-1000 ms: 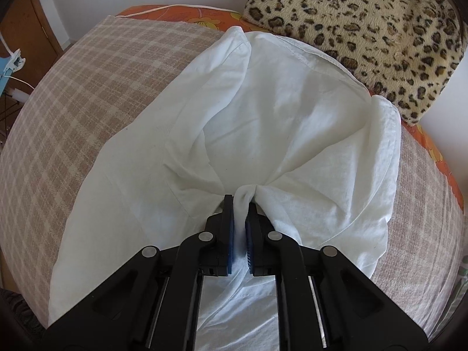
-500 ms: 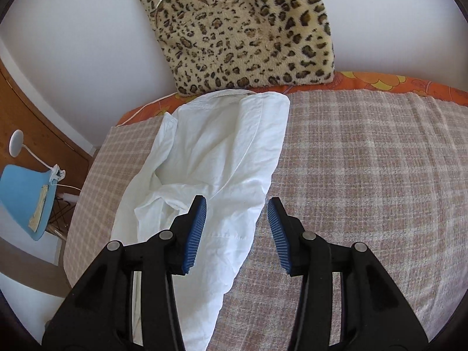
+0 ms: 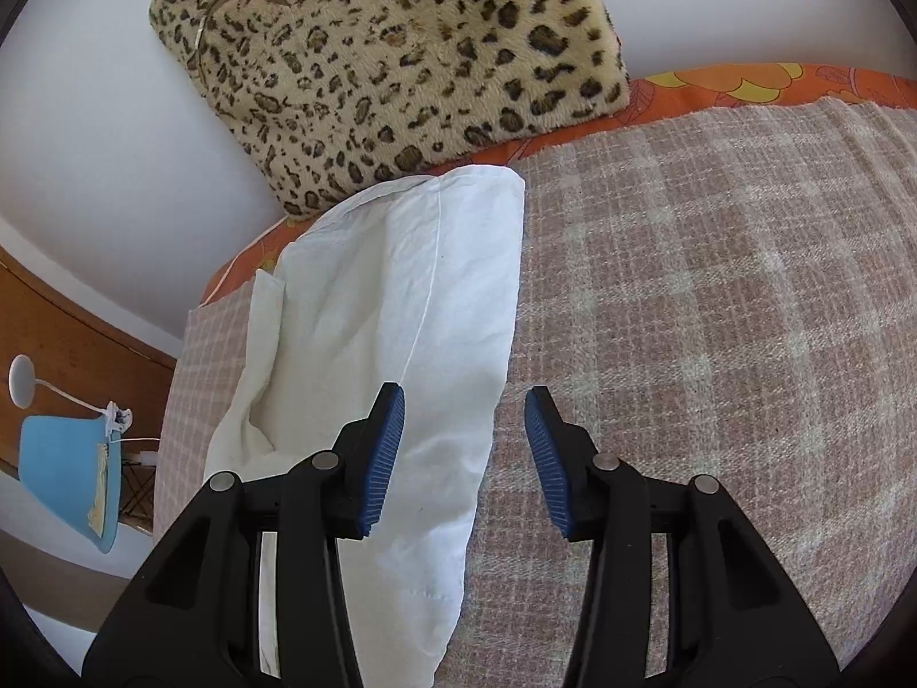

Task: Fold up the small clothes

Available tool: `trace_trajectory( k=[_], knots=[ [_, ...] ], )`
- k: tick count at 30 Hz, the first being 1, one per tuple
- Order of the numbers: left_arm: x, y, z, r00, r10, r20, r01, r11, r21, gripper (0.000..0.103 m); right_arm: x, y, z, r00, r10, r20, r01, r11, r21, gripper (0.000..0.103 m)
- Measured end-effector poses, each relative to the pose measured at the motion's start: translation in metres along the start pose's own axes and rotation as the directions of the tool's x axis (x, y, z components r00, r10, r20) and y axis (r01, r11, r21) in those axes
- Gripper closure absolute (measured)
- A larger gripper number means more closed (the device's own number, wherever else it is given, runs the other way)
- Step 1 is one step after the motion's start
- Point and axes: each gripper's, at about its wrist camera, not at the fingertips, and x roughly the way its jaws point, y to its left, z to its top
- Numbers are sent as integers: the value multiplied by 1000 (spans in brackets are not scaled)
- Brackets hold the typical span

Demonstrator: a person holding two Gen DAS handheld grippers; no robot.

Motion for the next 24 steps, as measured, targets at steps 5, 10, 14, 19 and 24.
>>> trace_trajectory(
  k=[5, 10, 14, 19, 24],
  knots=[
    [34, -2, -11, 993, -64, -102, 67, 997, 27, 89, 26, -6, 20, 1000, 9, -6, -9, 1000, 30, 57],
    [51, 7, -20, 984, -107, -141, 106, 994, -20, 89, 37, 13, 29, 999, -34, -7, 33, 997, -72, 95],
    [53, 3, -22, 985, -115, -126, 114, 993, -14, 89, 46, 27, 41, 982, -189, 19, 189, 967, -171, 98],
    [51, 2, -26, 985, -127, -119, 126, 992, -20, 89, 56, 23, 51, 973, -232, 14, 231, 958, -167, 98],
    [42, -7, -26, 979, -157, -133, 158, 987, -5, 89, 14, 25, 47, 979, -200, 39, 204, 967, -153, 97]
  ],
)
